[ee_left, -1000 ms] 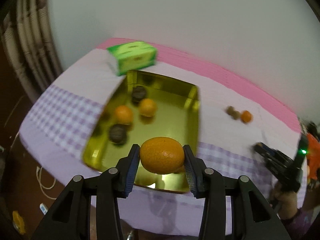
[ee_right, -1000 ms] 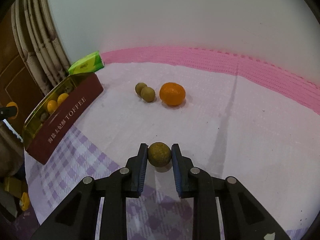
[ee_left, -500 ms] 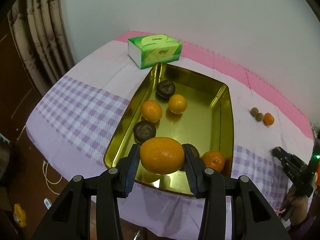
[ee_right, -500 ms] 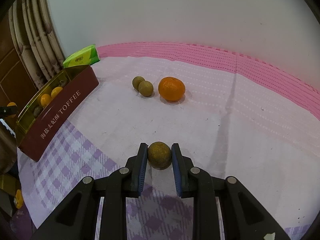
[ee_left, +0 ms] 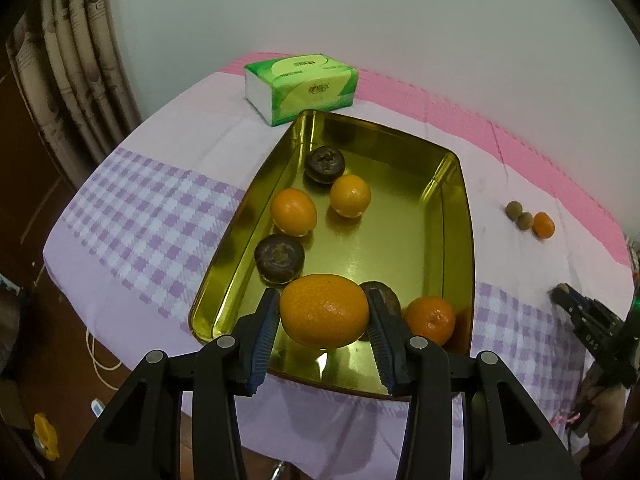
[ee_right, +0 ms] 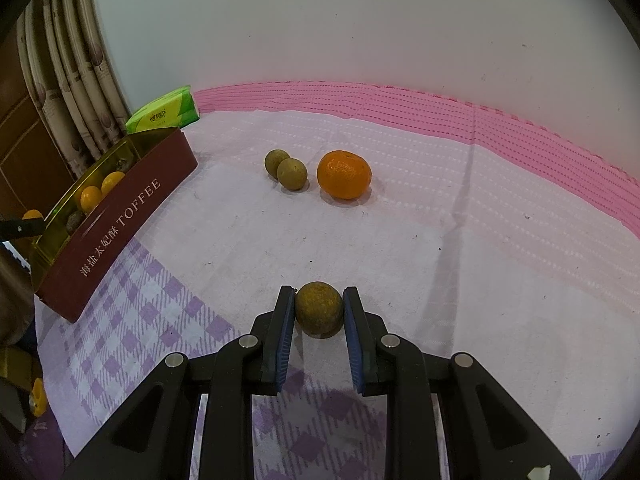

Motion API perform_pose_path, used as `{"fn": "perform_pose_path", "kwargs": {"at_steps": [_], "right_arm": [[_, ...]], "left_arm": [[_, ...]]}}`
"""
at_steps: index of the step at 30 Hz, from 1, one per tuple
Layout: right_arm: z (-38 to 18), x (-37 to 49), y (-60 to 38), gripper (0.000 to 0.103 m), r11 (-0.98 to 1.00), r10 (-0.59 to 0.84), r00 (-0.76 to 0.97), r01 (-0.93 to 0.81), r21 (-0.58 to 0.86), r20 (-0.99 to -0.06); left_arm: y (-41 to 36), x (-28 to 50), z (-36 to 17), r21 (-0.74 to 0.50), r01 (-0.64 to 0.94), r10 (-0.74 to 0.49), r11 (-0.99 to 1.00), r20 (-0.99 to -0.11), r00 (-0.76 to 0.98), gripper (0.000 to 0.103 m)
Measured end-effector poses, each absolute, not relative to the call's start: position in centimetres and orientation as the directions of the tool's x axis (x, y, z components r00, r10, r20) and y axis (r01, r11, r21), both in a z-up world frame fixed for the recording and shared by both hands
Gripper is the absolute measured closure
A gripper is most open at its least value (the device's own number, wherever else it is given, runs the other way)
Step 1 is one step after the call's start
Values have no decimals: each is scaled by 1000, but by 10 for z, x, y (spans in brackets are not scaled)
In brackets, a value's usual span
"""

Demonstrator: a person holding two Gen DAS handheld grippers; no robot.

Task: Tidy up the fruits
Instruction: 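Lower the orange into the tin and open the left gripper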

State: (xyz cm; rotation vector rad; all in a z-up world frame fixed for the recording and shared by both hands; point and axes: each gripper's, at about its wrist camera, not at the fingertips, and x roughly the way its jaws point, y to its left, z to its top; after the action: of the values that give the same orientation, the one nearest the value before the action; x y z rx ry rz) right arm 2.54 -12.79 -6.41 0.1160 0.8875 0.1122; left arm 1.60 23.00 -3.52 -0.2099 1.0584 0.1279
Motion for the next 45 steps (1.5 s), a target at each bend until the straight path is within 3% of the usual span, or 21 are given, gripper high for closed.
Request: {"fn": "perform_pose_path", "kwargs": {"at_steps": [14,30,45], "right_arm": [[-64,26,-128,81,987,149,626,-49,152,-766],[-65,26,-128,81,987,149,626,-48,152,-766],[-65,26,-128,81,988,144,626,-48,146,-767]], "left_arm": [[235,32,-38,-148,-212,-28,966,-875,484,59],[225,61,-51,-109,-155,-16,982,-864,503,58],[217,46,-38,-20,-181,73,983,-867,492,56]]}}
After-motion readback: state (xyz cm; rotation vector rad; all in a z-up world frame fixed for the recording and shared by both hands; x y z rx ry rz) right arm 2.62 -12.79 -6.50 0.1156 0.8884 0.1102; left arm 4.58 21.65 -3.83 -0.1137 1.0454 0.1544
